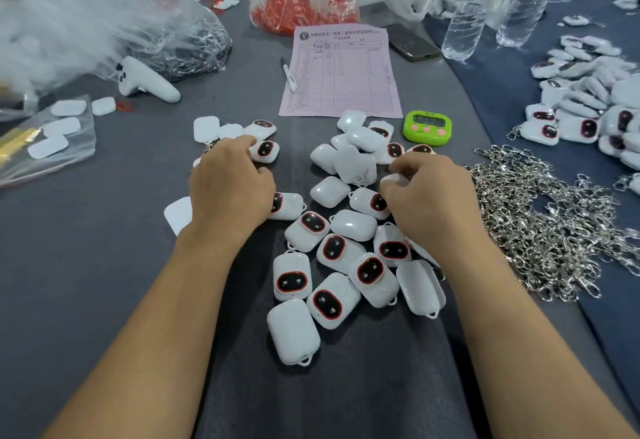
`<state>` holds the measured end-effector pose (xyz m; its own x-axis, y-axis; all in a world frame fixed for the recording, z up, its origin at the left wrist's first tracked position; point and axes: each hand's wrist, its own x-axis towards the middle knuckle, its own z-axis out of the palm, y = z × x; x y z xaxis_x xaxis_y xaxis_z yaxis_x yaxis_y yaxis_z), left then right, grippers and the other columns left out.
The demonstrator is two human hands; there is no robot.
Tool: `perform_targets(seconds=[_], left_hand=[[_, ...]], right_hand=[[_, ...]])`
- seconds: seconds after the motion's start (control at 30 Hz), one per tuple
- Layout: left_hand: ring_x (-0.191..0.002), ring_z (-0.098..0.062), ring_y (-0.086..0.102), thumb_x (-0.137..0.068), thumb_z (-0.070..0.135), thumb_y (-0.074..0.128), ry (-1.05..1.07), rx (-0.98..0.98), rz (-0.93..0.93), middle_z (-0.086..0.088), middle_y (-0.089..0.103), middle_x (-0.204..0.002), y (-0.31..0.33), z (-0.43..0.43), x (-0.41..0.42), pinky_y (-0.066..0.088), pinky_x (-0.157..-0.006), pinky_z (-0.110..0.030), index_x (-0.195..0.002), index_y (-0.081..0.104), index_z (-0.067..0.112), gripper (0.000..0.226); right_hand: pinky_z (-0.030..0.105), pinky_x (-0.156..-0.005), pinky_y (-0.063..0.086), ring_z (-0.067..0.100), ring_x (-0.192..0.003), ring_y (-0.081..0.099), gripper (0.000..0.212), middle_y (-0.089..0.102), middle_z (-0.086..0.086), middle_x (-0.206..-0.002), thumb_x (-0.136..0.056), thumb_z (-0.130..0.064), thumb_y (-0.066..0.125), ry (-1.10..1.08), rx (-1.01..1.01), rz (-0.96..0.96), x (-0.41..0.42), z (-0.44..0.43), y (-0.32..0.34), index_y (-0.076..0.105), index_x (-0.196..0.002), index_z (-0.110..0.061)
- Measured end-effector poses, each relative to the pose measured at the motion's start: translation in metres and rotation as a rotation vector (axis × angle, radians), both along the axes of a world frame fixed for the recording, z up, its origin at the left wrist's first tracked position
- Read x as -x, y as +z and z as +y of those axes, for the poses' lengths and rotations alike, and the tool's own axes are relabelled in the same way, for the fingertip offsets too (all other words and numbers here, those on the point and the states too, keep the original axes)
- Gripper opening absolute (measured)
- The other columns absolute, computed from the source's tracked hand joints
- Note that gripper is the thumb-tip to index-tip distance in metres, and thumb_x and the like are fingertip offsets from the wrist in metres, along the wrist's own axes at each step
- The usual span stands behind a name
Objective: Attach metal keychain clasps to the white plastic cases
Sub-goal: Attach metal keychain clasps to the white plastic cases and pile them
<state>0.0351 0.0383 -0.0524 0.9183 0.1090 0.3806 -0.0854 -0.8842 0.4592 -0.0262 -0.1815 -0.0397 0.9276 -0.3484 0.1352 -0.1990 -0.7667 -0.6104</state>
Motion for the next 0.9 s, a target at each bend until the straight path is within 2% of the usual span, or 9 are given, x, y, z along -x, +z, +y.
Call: perform_targets(seconds=[0.17,0.27,0.37,0.43,0.53,0.6,0.67,0.8,0.9], left_hand=[[-0.086,-0.020,0.062,-0.083,0.011,0.060,-0.098,0.182,0.089,0.008,0.069,-0.077,0.001,-0.012,0.007,0.043,-0.076,-0.025,-0.113,0.073,0.026,0.036],[-0.077,-0.006,0.063,-0.084,0.013,0.063,-0.229,0.230,0.188,0.013,0.069,-0.074,0.000,-0.026,0.014,0.048,-0.075,-0.018,-0.111,0.074,0.032,0.034],[-0.075,0.001,0.066,-0.086,0.012,0.064,-0.320,0.387,0.217,0.020,0.070,-0.076,0.002,-0.036,0.018,0.045,-0.064,-0.005,-0.104,0.075,0.036,0.032],[-0.075,0.001,0.067,-0.087,0.013,0.065,-0.319,0.430,0.133,0.020,0.072,-0.076,0.008,-0.033,0.018,0.050,-0.067,-0.011,-0.100,0.077,0.034,0.027],[-0.083,-0.016,0.068,-0.086,0.022,0.060,-0.119,0.210,-0.040,0.011,0.075,-0.086,0.019,-0.004,0.008,0.054,-0.077,-0.029,-0.094,0.079,0.031,0.023],[-0.090,-0.034,0.066,-0.082,0.024,0.057,0.100,0.066,-0.019,-0.001,0.076,-0.090,0.021,0.028,-0.002,0.051,-0.075,-0.034,-0.088,0.078,0.029,0.022],[-0.095,-0.039,0.065,-0.077,0.023,0.056,0.303,0.035,0.092,-0.006,0.074,-0.091,0.019,0.054,-0.007,0.043,-0.072,-0.036,-0.075,0.071,0.026,0.015],[-0.086,-0.038,0.064,-0.070,0.020,0.053,0.508,0.363,0.177,-0.002,0.063,-0.070,0.009,0.072,-0.013,0.044,-0.069,-0.033,-0.064,0.063,0.015,0.013],[-0.074,-0.028,0.060,-0.063,0.018,0.055,0.442,0.539,0.151,0.003,0.061,-0.062,0.003,0.061,-0.011,0.042,-0.059,-0.027,-0.063,0.068,0.015,0.013]], right_hand=[[0.032,-0.082,0.052,0.022,-0.094,0.066,0.032,0.073,-0.004,-0.100,-0.081,-0.019,0.073,0.009,-0.062,0.024,-0.001,-0.010,0.002,0.075,-0.112,-0.026],[0.024,-0.068,0.045,0.016,-0.082,0.064,0.039,0.067,-0.013,-0.087,-0.077,-0.005,0.072,0.079,-0.154,0.035,-0.001,-0.015,0.003,0.076,-0.105,-0.032],[0.028,-0.074,0.051,0.017,-0.084,0.064,0.041,0.070,-0.009,-0.094,-0.083,-0.003,0.063,0.015,-0.203,-0.050,-0.002,-0.022,0.007,0.077,-0.108,-0.031],[0.029,-0.076,0.052,0.020,-0.084,0.066,0.039,0.071,-0.006,-0.095,-0.086,-0.004,0.056,-0.085,-0.226,-0.132,-0.002,-0.033,0.012,0.076,-0.108,-0.030],[0.026,-0.084,0.047,0.022,-0.090,0.065,0.031,0.074,0.000,-0.102,-0.090,-0.011,0.052,-0.262,-0.125,-0.161,0.003,-0.055,0.019,0.075,-0.104,-0.026],[0.031,-0.088,0.047,0.029,-0.099,0.064,0.026,0.074,0.006,-0.107,-0.088,-0.014,0.054,-0.351,-0.049,-0.082,0.007,-0.065,0.018,0.075,-0.100,-0.024],[0.039,-0.089,0.049,0.037,-0.106,0.063,0.022,0.072,0.012,-0.112,-0.085,-0.020,0.058,-0.384,0.013,0.040,0.010,-0.068,0.015,0.075,-0.099,-0.021],[0.036,-0.078,0.041,0.038,-0.106,0.062,0.022,0.069,0.013,-0.116,-0.084,-0.028,0.065,-0.318,0.146,0.227,0.009,-0.060,0.009,0.070,-0.104,-0.019],[0.034,-0.075,0.042,0.036,-0.098,0.062,0.021,0.070,0.012,-0.114,-0.085,-0.027,0.064,-0.258,0.190,0.257,0.007,-0.054,0.005,0.071,-0.104,-0.020]])
